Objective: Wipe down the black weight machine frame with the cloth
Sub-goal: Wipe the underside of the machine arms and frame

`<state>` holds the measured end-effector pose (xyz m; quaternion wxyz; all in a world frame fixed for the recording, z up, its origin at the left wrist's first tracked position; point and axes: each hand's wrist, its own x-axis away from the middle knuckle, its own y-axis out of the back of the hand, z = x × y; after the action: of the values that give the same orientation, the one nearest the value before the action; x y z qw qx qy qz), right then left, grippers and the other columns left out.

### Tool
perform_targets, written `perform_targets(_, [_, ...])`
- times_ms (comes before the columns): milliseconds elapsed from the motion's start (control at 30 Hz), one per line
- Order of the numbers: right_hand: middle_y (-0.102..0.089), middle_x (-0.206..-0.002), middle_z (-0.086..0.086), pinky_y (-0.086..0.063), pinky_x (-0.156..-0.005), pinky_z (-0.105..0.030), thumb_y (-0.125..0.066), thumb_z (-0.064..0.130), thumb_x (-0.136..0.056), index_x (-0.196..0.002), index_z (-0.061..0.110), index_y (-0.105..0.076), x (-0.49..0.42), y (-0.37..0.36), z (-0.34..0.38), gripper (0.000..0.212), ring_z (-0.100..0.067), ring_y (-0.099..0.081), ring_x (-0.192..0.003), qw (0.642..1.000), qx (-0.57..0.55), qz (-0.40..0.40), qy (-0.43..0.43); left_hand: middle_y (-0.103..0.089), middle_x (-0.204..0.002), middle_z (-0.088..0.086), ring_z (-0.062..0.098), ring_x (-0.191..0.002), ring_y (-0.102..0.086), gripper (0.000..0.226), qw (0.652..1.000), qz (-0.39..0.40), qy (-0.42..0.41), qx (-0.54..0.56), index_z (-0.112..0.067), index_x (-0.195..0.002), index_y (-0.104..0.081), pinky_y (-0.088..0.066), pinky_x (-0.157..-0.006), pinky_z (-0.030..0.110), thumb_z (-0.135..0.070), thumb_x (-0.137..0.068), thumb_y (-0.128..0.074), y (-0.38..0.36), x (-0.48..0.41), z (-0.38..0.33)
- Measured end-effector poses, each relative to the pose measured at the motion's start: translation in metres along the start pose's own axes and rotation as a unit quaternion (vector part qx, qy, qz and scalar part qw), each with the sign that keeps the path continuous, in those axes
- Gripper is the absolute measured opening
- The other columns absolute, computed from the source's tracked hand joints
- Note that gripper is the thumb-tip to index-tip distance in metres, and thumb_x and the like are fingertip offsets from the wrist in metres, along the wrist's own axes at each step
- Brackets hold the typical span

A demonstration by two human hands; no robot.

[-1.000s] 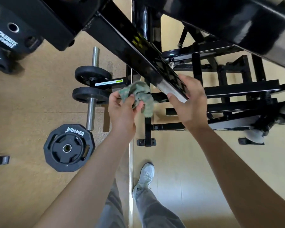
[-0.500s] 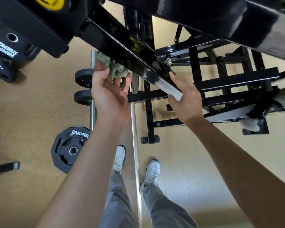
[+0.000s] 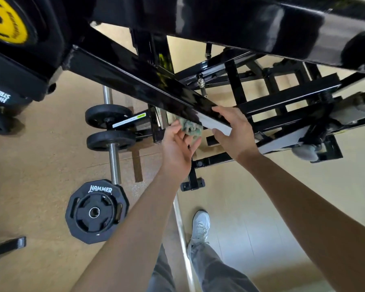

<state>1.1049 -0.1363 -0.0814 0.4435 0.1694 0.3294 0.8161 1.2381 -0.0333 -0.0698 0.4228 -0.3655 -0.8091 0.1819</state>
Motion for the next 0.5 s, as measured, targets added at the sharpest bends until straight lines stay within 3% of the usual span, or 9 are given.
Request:
perform_targets(67, [-0.058,-0.135,-0.001,-0.044,-0.111,-0.04,-0.069,-0.002,-0.085,-0.141,0.02,-0.056,0.007,0.001,-0.016,0.061,-0.019,-0.054,-0.126,0.999,0.026,-0.01,-0.029,-0.071,-0.114,0.002,0.02,-0.115,-0.066,0.03,0.999,-0.006,0.035,-0.009,-0.018,-0.12,-0.063,-0.051,-0.102,0.043,-0.027,-0.097,-0.045,-0.002,-0.01,0.015])
perform_targets(167, [-0.059,-0.135,-0.005,-0.042,-0.112,-0.03,-0.063,-0.009,-0.085,-0.144,0.016,-0.054,0.014,0.005,-0.031,0.065,-0.019,-0.055,-0.126,0.997,0.065,-0.009,-0.045,-0.069,-0.13,0.008,0.023,-0.122,-0.065,0.039,0.995,-0.035,0.095,-0.023,-0.012,-0.135,-0.057,-0.055,-0.096,0.039,-0.028,-0.104,-0.041,-0.006,-0.033,0.038])
perform_targets(367, [-0.059,-0.138,-0.008,-0.037,-0.111,-0.023,-0.06,-0.01,-0.087,-0.145,0.014,-0.053,0.014,0.003,-0.032,0.063,-0.02,-0.054,-0.13,0.996,0.07,-0.006,-0.055,-0.072,-0.123,0.006,0.017,-0.111,-0.07,0.032,0.976,-0.086,0.187,-0.066,-0.016,-0.129,-0.065,-0.06,-0.087,0.034,-0.031,-0.105,-0.051,-0.018,-0.068,0.086])
perform_targets(500, [-0.056,-0.141,-0.005,-0.044,-0.112,-0.035,-0.059,-0.013,-0.085,-0.147,0.018,-0.05,0.017,0.003,-0.033,0.07,-0.018,-0.053,-0.13,0.997,0.053,0.001,-0.061,-0.068,-0.126,0.004,0.02,-0.115,-0.066,0.024,0.972,-0.061,0.197,-0.112,-0.015,-0.124,-0.064,-0.058,-0.096,0.04,-0.02,-0.105,-0.051,-0.022,-0.078,0.102])
